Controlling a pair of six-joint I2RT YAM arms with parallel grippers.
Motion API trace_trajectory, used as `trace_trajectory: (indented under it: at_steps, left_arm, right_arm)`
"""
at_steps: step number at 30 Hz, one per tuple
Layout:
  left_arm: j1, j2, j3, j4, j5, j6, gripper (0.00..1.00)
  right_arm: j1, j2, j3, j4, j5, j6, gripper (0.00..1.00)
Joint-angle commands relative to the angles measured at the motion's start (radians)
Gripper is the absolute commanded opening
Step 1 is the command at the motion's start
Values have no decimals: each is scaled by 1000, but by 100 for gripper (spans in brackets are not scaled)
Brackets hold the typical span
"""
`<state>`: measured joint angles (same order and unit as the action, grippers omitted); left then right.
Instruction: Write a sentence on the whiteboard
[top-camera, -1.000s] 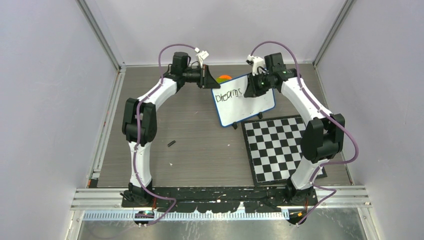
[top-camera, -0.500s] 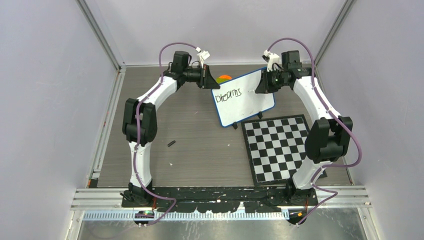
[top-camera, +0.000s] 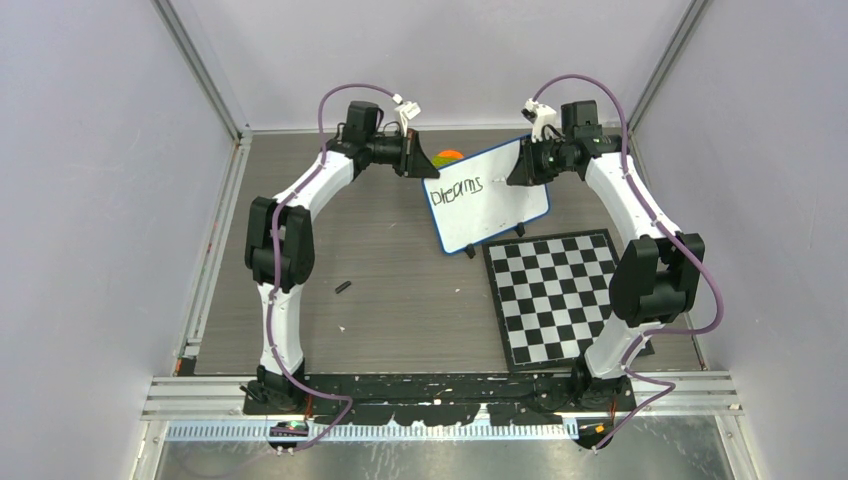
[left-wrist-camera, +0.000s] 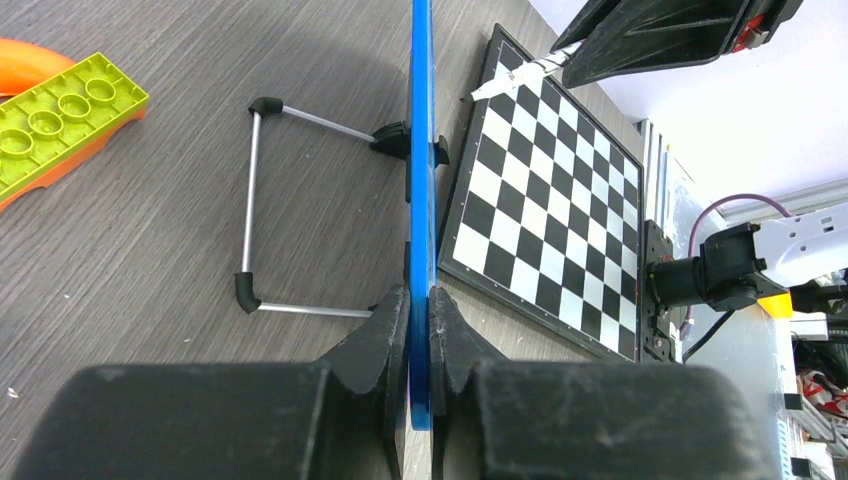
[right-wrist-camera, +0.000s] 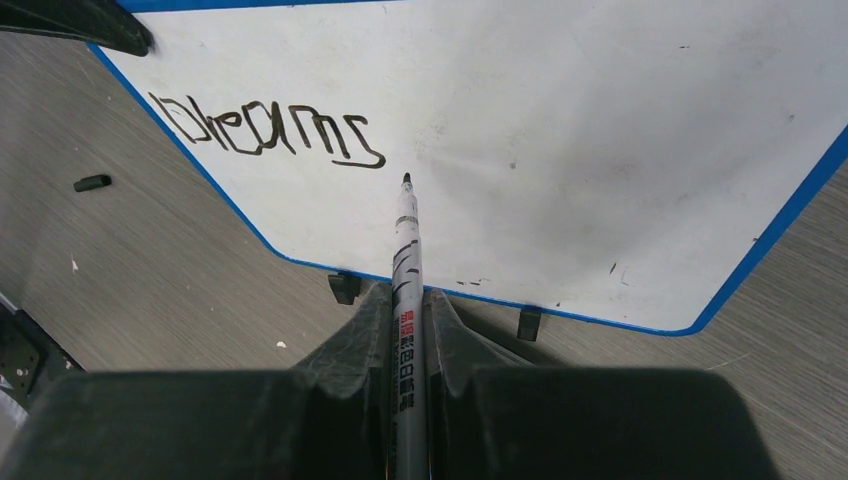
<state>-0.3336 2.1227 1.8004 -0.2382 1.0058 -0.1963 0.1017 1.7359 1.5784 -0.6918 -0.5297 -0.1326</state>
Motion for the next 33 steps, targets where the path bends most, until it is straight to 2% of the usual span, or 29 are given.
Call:
trace_trajectory:
  at_steps: [1,12,24,33]
  left_arm:
    - [-30,38,14,-126,22,44,0]
    - [-35,47,22,-130,27,43,0]
    - [-46,48,24,-127,30,44,0]
    - [-51,46,24,-127,26,47,0]
  right_arm:
    - [3,-27,8,38,-26,-5,0]
    - [1,-2,35,61,-54,19,0]
    - [2,8,35,94,63,39,0]
    - [3,38,48,115,65,62,0]
